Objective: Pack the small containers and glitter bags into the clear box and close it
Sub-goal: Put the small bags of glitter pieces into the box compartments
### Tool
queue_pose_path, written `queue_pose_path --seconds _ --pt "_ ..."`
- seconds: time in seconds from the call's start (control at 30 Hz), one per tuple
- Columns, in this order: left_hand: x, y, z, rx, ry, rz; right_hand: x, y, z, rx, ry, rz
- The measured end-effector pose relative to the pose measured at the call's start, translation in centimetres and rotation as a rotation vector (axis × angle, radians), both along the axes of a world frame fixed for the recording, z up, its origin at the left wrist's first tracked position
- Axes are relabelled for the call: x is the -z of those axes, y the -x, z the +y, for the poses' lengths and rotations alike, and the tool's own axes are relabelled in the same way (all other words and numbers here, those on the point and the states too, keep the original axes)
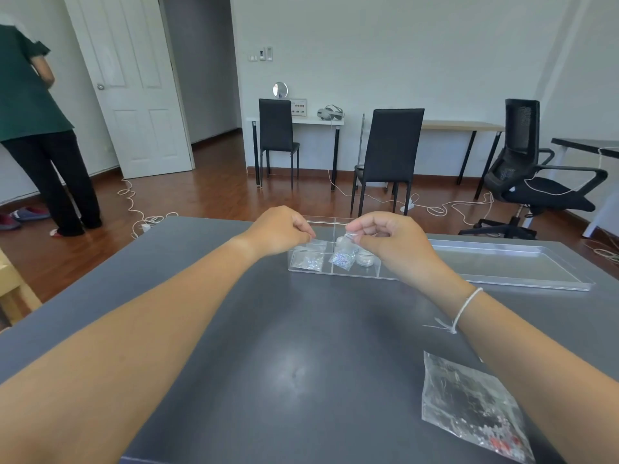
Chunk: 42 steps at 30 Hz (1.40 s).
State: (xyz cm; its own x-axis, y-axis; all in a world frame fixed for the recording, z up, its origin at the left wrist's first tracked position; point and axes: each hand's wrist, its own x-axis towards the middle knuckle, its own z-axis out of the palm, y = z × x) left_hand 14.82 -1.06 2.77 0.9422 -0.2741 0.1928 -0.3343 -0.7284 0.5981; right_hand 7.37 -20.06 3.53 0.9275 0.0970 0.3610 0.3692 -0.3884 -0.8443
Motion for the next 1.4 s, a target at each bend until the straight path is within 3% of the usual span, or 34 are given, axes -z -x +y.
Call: queue_pose_path --seconds 0.37,1.07,1.4 --pt "1.5 1.4 2.1 -0.025 0.164 -0.187 -1.7 -3.3 1.8 0.066 0.093 -0.03" --pt "3.5 3.1 2.8 -0.062 0.311 -0.187 0.1 -5.8 4.0 0.023 0.325 0.17" --pt "3.7 3.2 2.8 -0.062 0.331 -0.18 0.8 -6.0 4.4 0.085 0.447 0.124"
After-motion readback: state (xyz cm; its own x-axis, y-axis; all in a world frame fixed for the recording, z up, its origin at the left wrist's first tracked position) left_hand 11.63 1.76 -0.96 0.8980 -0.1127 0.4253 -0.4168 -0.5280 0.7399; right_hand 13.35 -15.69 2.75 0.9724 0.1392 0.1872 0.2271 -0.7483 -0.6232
